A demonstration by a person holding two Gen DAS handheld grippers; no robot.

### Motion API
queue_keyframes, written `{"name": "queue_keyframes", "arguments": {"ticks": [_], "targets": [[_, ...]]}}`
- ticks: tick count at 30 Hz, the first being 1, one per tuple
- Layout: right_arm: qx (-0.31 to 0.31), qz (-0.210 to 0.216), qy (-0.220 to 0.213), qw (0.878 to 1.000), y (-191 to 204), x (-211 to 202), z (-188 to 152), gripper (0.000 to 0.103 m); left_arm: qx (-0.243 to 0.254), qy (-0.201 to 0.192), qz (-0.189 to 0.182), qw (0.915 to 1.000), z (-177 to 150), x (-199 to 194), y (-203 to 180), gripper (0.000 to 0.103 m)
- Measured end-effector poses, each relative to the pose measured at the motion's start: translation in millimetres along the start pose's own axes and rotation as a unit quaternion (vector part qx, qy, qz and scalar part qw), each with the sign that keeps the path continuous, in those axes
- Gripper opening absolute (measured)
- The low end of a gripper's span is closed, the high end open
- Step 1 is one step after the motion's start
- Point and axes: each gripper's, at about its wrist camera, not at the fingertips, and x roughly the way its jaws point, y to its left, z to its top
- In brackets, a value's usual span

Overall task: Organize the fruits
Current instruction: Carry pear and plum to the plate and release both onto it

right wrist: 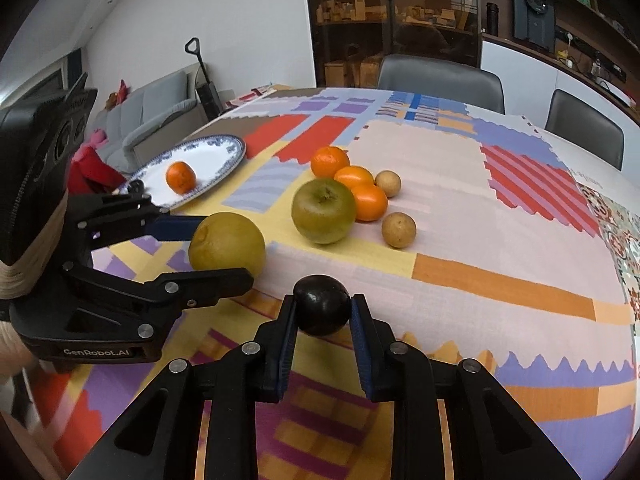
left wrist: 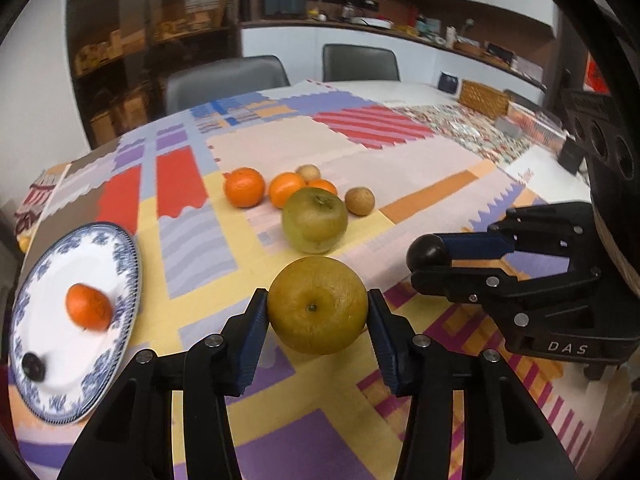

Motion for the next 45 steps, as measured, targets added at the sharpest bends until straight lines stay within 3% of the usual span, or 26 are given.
{"name": "queue_keyframes", "arguments": {"ticks": [11, 22, 34, 45], "targets": [[0.002, 0.016, -0.039, 0.999, 31.0, -27.7, 18.3, 0.027, -0.049, -0.033, 0.059, 0.9965, 0.2, -56.4, 14.5, 0.048], [-0.018, 0.043, -0.061, 0.997, 71.6, -33.3, 55.3, 0.027, -0.112, -0.061, 0.119, 0.9846, -4.0, -103.6, 58.0, 0.048], [-0.050, 0.080, -0.057, 0.994, 116.2, 3.6, 105.7, 0.027, -0.140, -0.068, 0.185, 0.9703, -9.7, -126.6, 120.9, 0.048], [-0.056, 0.094, -0.021, 0.994, 137.5, 68.2, 142.9, 0.027, -0.154, -0.037, 0.189, 0.9692, -9.7, -95.5, 183.0, 0.048]]}}
